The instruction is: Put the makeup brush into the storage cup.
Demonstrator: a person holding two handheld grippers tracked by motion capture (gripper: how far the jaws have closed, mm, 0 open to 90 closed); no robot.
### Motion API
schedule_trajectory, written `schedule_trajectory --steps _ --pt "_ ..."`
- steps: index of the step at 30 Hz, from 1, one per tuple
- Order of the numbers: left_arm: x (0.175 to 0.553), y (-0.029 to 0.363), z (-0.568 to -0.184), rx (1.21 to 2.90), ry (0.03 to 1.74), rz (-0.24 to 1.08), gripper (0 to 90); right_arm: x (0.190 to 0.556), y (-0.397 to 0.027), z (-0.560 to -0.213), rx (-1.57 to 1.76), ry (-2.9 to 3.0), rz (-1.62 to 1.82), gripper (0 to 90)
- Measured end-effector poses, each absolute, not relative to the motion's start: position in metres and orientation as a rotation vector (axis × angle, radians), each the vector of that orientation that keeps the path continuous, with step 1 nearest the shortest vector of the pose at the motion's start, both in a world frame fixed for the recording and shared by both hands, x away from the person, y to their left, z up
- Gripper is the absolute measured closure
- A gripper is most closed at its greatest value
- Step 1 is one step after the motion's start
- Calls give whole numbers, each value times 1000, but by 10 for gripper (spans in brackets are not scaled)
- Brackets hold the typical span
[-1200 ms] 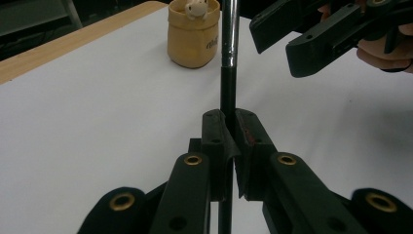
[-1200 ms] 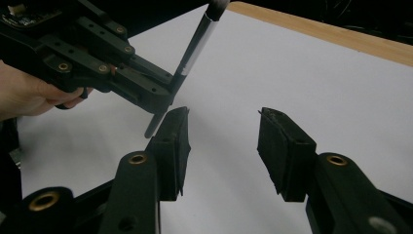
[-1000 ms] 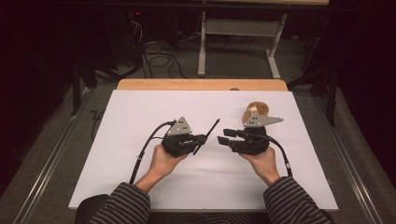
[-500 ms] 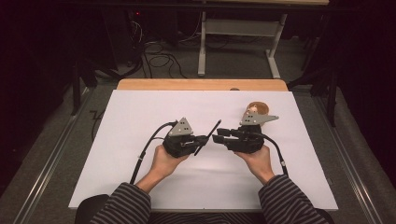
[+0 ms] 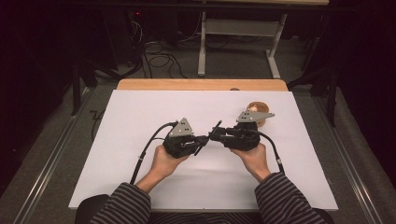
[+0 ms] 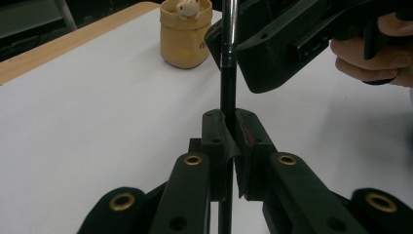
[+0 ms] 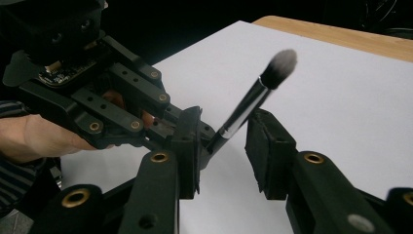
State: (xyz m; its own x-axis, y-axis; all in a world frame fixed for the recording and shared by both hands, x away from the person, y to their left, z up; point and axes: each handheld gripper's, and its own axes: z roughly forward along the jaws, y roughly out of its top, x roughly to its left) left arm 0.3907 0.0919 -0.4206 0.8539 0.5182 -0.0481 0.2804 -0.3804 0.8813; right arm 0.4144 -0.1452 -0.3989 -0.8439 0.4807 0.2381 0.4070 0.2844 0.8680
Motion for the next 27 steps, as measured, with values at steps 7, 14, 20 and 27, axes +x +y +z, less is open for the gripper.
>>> schedule_trajectory --steps 7,14,20,27 --pt "391 92 -421 1988 588 288 839 415 -142 -397 849 2460 1634 722" --pt "391 92 -421 1984 591 284 839 415 -140 -397 852 2455 1631 757" --pt "391 93 -421 1984 592 285 840 416 -139 -397 850 2447 1616 790" --pt "391 92 -421 1985 589 287 838 415 -138 -396 840 2451 1621 813"
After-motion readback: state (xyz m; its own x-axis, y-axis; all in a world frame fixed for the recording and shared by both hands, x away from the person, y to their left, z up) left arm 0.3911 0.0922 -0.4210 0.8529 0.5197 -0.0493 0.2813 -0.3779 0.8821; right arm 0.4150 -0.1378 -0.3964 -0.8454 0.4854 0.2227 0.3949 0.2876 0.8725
